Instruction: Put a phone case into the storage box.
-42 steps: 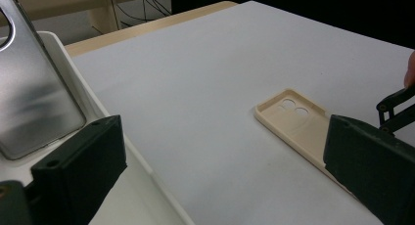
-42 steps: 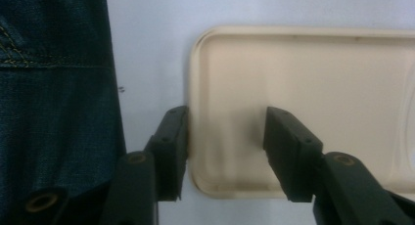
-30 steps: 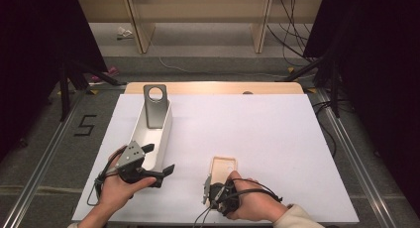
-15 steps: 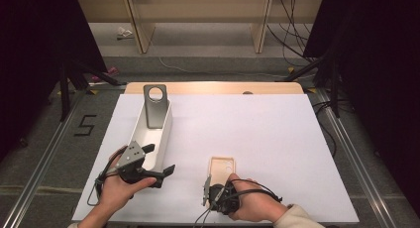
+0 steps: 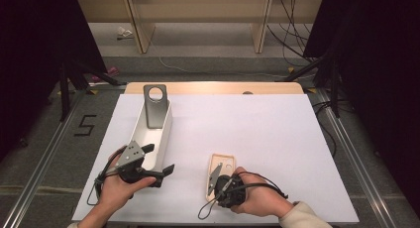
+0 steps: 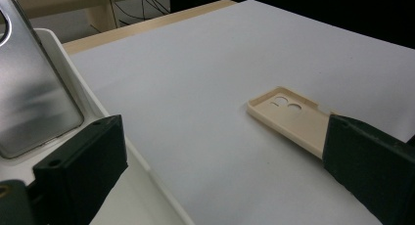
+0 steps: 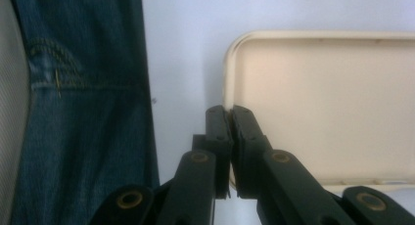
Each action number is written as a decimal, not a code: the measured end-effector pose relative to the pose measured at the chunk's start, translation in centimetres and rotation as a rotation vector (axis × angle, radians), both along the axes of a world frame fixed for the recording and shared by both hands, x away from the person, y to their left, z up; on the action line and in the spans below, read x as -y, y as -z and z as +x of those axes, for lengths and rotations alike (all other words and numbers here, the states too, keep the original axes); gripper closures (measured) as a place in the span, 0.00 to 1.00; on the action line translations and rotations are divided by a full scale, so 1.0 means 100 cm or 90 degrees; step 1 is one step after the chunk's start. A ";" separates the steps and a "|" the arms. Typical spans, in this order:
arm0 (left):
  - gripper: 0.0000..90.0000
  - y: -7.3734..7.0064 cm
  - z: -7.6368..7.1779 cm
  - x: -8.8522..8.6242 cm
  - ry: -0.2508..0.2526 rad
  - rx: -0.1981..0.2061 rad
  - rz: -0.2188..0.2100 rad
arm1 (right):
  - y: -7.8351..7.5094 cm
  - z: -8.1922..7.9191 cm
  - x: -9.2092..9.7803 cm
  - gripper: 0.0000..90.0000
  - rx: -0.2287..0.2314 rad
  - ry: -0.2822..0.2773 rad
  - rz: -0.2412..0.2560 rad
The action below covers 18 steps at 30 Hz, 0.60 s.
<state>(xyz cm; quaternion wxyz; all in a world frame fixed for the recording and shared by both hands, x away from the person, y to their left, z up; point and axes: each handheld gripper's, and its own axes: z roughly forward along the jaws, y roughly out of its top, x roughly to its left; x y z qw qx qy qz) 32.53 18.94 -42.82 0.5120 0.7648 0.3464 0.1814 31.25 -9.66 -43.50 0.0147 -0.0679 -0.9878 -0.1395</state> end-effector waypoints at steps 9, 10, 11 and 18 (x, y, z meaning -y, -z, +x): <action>0.03 0.001 0.000 0.000 -0.001 0.000 0.000 | -0.014 0.012 0.013 0.97 0.024 0.057 0.106; 0.03 0.001 0.000 0.000 -0.001 0.000 -0.001 | -0.015 0.013 0.014 0.97 0.027 0.063 0.117; 0.03 0.001 0.000 0.000 0.000 -0.001 0.000 | -0.016 0.014 0.015 0.97 0.028 0.065 0.122; 0.03 0.001 0.001 0.002 0.004 -0.001 0.001 | -0.020 0.019 0.021 0.97 0.052 0.089 0.180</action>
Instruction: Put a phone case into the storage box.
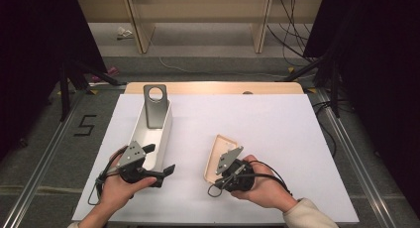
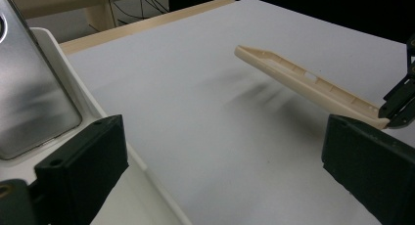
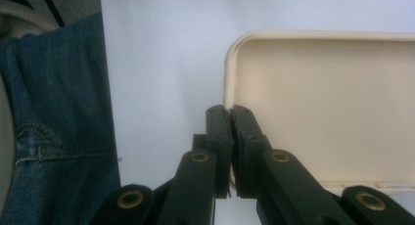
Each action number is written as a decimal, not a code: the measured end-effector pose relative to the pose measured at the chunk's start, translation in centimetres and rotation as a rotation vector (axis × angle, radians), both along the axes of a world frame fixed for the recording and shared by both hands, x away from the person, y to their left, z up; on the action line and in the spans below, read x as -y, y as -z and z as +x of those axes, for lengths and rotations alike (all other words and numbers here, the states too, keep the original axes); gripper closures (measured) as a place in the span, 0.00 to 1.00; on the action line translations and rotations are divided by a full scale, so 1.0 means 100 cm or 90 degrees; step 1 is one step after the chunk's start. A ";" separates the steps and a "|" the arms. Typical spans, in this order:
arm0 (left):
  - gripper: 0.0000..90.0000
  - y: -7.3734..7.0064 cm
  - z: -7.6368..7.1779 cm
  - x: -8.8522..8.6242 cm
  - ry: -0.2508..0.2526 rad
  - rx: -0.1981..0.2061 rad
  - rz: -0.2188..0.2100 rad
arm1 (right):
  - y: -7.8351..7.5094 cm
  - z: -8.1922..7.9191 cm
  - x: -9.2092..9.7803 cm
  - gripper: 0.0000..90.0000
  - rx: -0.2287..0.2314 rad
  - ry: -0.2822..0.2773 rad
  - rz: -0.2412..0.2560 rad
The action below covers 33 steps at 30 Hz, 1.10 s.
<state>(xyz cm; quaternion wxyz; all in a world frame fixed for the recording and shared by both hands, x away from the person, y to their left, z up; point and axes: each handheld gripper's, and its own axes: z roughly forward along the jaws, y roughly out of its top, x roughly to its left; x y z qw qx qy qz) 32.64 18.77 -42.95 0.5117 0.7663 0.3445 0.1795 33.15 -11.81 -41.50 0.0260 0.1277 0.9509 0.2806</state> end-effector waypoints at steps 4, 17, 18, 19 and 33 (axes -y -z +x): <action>0.04 -0.001 0.001 0.002 -0.002 -0.006 -0.009 | -0.001 0.003 0.003 0.97 0.011 0.004 0.024; 0.08 -0.015 0.012 0.014 -0.005 -0.016 -0.041 | -0.002 0.004 0.003 0.97 0.028 0.007 0.051; 0.08 -0.018 0.013 0.015 -0.006 -0.013 -0.042 | -0.002 0.004 0.003 0.97 0.030 0.007 0.052; 0.09 -0.021 0.015 0.017 -0.006 -0.013 -0.045 | -0.002 0.004 0.003 0.97 0.031 0.007 0.054; 0.16 -0.048 0.049 0.048 -0.005 -0.023 -0.035 | -0.004 0.005 0.003 0.97 0.040 0.015 0.063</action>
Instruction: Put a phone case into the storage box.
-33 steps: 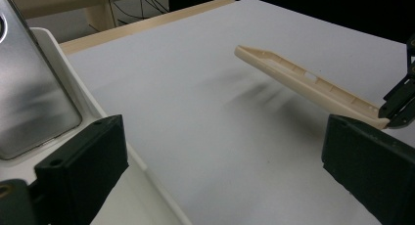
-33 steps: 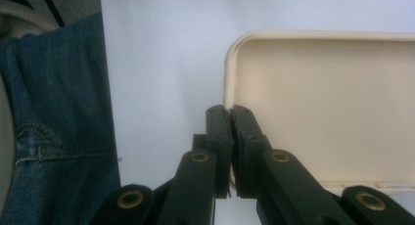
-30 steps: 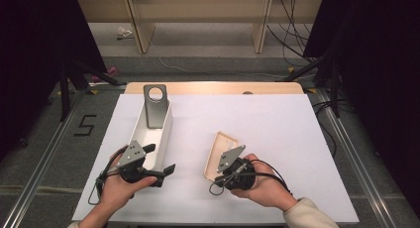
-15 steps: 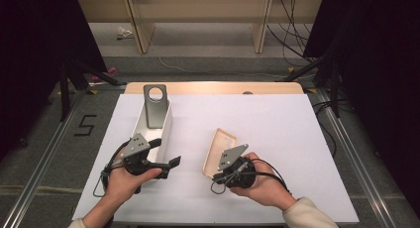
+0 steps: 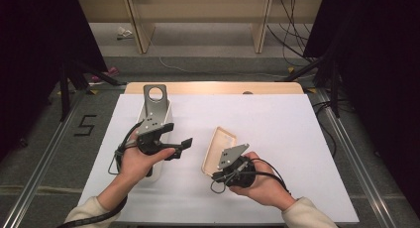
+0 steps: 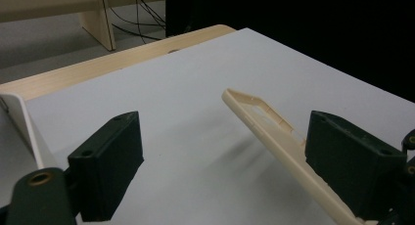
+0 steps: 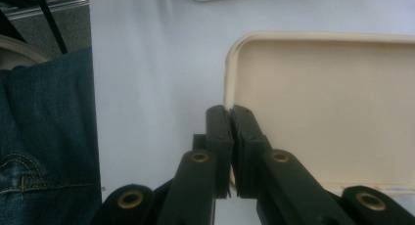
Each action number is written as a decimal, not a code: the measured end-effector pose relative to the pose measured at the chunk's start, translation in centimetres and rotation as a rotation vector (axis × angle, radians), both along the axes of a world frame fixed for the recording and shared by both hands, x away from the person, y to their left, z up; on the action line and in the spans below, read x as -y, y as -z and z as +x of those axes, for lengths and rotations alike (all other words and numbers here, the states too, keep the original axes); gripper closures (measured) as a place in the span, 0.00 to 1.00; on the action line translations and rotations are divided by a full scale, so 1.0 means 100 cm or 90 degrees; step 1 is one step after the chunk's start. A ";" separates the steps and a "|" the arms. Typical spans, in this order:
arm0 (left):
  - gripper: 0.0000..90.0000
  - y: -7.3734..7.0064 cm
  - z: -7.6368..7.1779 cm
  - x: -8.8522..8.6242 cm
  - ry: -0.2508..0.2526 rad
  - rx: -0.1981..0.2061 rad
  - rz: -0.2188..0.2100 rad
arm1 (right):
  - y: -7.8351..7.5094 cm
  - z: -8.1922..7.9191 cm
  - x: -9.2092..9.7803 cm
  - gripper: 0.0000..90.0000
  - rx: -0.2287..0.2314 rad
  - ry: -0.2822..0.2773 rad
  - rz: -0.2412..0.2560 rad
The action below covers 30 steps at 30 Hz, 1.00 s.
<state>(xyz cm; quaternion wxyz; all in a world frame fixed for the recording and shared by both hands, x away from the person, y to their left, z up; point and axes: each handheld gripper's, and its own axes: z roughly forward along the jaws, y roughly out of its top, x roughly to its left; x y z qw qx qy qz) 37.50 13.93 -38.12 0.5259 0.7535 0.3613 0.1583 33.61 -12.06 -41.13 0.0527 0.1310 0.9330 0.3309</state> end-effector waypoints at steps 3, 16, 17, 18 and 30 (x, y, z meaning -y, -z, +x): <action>0.16 -0.006 0.004 0.006 0.009 0.003 0.008 | -0.001 0.000 0.000 0.97 0.003 0.002 0.002; 0.23 -0.011 0.026 0.040 0.037 -0.040 0.042 | -0.003 0.000 -0.002 0.97 0.008 0.001 0.003; 0.24 -0.010 0.029 0.044 0.036 -0.049 0.048 | -0.003 0.000 -0.003 0.97 0.011 0.001 0.003; 0.25 -0.009 0.031 0.047 0.036 -0.053 0.052 | -0.003 -0.001 -0.003 0.97 0.011 0.001 0.003; 0.43 0.004 0.059 0.076 0.020 -0.126 0.101 | -0.006 -0.004 -0.006 0.98 0.025 -0.007 0.004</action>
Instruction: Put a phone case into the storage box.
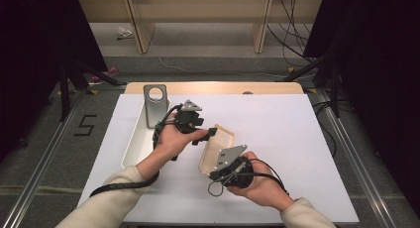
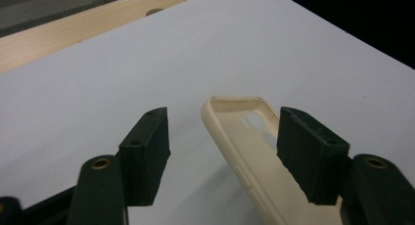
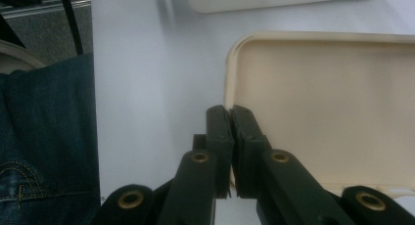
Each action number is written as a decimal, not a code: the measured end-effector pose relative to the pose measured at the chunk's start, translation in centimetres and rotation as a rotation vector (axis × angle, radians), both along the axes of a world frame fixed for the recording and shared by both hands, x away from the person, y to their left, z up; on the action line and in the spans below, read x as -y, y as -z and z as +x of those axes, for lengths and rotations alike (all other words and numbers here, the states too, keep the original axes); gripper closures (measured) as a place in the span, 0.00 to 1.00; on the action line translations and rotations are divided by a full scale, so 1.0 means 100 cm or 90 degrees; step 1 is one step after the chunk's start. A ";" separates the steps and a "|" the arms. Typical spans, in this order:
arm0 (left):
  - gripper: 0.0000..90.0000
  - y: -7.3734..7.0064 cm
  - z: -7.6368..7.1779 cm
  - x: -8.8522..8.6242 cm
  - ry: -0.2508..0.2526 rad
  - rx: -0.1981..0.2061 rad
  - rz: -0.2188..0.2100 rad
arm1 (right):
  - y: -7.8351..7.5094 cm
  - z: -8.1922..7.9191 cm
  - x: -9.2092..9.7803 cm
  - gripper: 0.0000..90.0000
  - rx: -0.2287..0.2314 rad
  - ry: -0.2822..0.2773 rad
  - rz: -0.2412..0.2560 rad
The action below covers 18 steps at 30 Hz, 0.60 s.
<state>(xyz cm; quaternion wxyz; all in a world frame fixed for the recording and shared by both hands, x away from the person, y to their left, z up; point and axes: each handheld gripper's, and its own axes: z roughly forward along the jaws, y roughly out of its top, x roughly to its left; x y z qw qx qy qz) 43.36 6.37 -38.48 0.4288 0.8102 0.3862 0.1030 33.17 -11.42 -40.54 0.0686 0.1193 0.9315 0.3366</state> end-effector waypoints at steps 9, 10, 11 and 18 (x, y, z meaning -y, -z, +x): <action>0.60 0.009 0.009 0.005 -0.013 -0.069 -0.005 | -0.002 -0.003 -0.002 0.98 0.014 -0.004 -0.002; 0.61 0.010 0.010 0.005 -0.013 -0.075 -0.006 | -0.002 -0.003 -0.002 0.98 0.017 -0.005 -0.004; 0.62 0.010 0.010 0.005 -0.015 -0.081 -0.008 | -0.003 -0.003 -0.002 0.98 0.017 -0.006 -0.003; 0.74 0.011 0.012 0.004 -0.023 -0.097 -0.026 | -0.003 -0.005 -0.003 0.98 0.023 -0.011 -0.006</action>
